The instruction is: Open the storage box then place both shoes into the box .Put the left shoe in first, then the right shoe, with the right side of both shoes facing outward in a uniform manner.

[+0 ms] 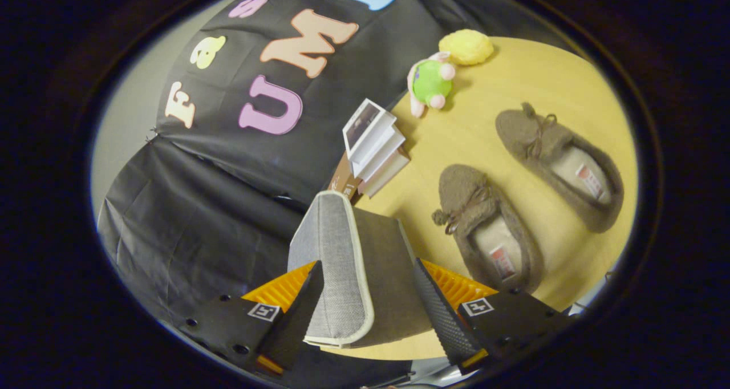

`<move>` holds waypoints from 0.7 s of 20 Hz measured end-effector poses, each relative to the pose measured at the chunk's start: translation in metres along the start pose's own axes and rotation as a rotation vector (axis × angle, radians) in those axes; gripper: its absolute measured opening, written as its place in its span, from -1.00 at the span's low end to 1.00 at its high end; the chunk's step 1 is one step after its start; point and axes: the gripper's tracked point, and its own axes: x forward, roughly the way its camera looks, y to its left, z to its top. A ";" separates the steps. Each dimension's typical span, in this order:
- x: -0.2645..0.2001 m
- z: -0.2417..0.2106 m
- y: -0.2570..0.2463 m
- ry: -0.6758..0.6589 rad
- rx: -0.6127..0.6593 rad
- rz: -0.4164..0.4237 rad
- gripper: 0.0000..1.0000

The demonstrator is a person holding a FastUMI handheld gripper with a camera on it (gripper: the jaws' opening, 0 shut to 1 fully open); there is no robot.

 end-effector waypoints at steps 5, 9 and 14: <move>0.018 -0.028 0.004 0.089 0.141 0.047 0.97; 0.018 -0.029 0.017 0.087 0.165 0.090 0.50; 0.012 -0.028 0.018 0.105 0.119 0.093 -0.14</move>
